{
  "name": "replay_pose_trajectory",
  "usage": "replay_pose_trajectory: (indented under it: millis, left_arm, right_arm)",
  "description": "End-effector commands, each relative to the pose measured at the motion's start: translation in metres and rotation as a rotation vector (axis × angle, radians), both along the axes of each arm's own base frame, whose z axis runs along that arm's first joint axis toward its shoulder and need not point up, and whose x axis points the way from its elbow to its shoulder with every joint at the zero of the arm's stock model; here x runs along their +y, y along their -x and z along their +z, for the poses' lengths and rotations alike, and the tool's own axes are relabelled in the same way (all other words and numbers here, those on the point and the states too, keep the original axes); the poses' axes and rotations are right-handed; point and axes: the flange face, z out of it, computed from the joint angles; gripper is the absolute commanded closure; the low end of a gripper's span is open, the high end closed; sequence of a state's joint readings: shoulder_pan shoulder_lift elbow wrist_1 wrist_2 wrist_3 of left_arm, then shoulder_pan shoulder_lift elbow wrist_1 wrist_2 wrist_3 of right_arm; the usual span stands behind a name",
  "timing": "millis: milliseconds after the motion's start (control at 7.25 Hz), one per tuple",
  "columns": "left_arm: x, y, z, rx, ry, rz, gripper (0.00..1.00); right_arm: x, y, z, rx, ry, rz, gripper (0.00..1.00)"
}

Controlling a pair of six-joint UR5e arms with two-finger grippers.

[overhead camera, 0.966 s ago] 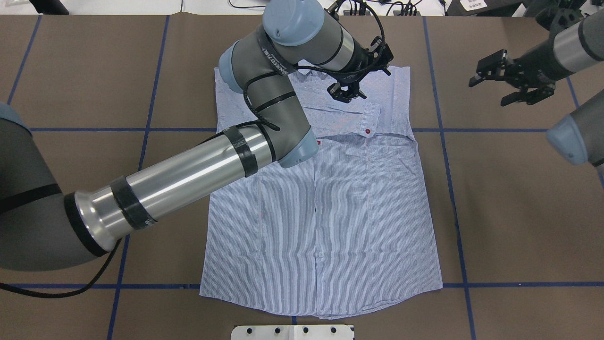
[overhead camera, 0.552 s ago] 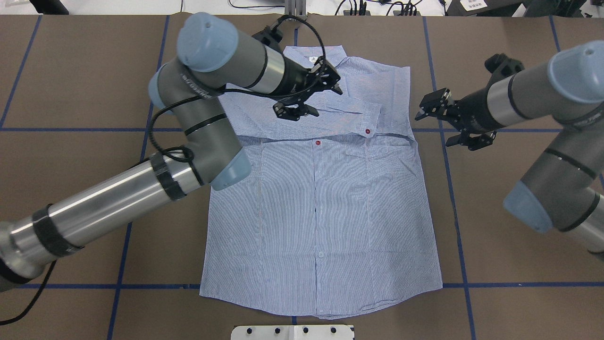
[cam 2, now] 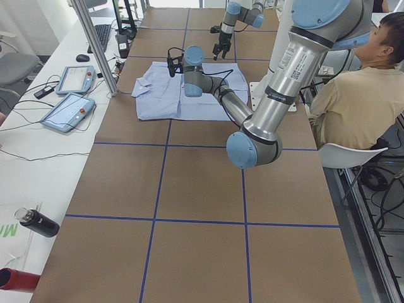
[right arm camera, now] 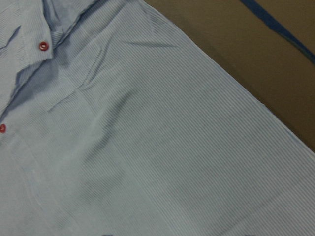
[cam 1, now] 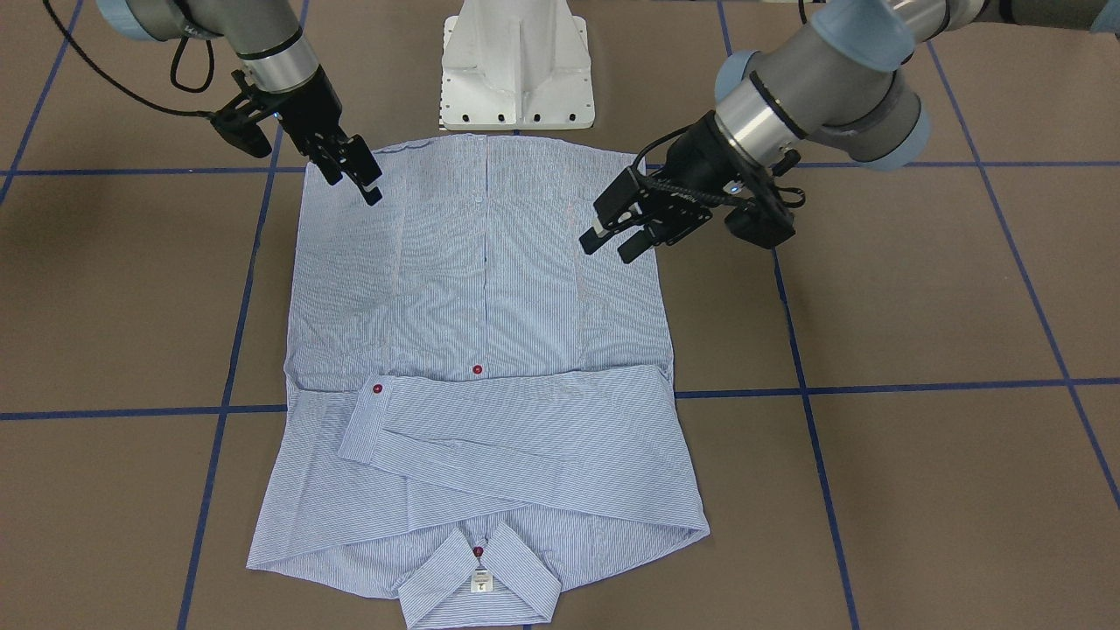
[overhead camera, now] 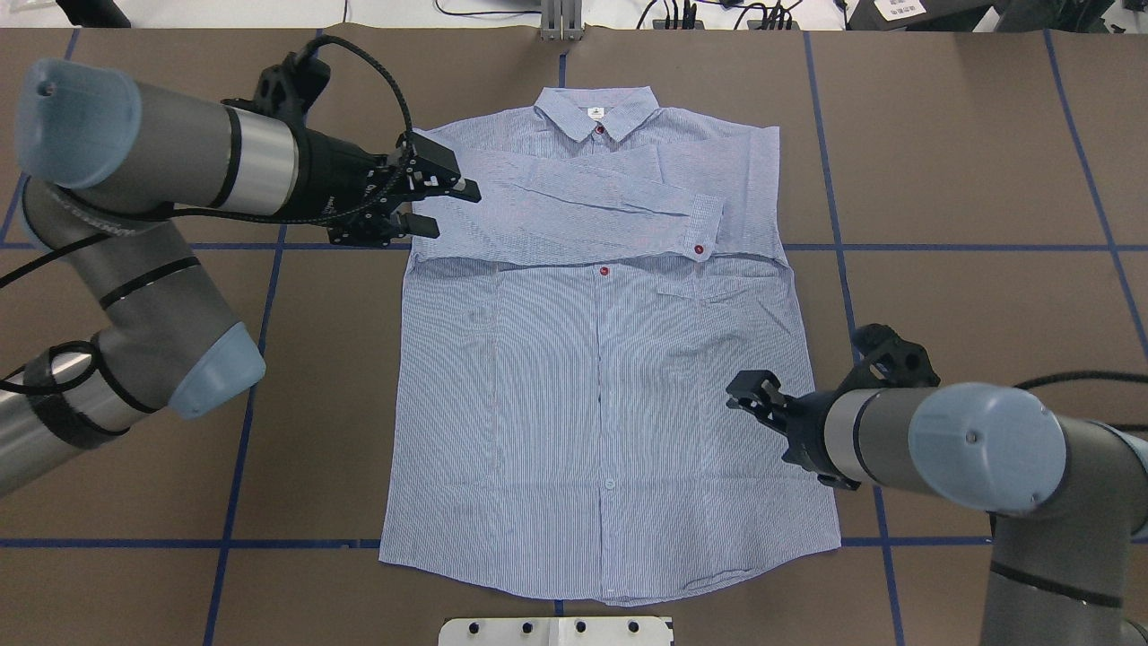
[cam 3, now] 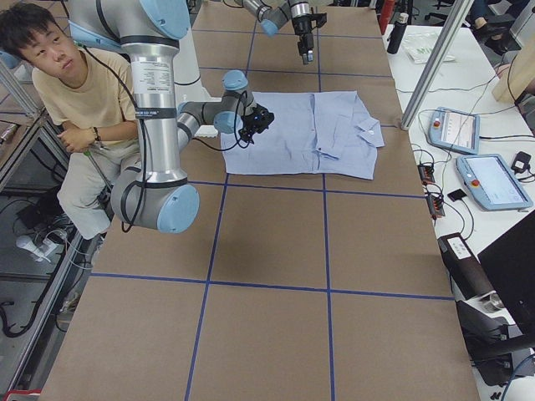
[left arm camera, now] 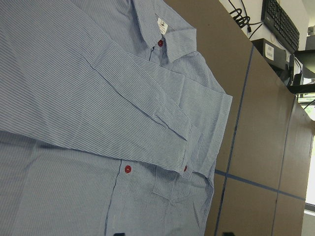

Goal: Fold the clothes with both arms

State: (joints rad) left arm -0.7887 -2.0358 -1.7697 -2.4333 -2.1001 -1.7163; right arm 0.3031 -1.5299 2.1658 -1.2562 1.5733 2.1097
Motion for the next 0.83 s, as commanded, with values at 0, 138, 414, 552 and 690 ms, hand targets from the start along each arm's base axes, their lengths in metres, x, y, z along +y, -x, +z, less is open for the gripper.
replay_pose_trajectory:
  millis: [0, 138, 414, 552, 690]
  left_arm:
    - [0.016, 0.041, 0.008, -0.001, -0.04, -0.02, 0.24]
    - [0.018, 0.04, 0.007, 0.002, -0.039, -0.019, 0.21]
    - [0.019, 0.04, 0.008, 0.0, -0.034, -0.019, 0.17]
    - [0.018, 0.04, 0.01, -0.002, -0.032, -0.034, 0.17]
    - [0.017, 0.038, 0.011, -0.005, -0.03, -0.036, 0.16]
  right_arm:
    - [0.044, -0.005, 0.052, 0.118, 0.016, -0.013, 0.15]
    - [0.056, 0.001, 0.054, 0.111, 0.058, -0.012, 0.18]
    - [0.062, 0.005, 0.059, 0.101, 0.118, 0.031, 0.17]
    - [0.069, 0.009, 0.078, 0.139, 0.113, 0.029, 0.18]
    - [0.073, 0.012, 0.078, 0.138, 0.115, 0.034, 0.18]
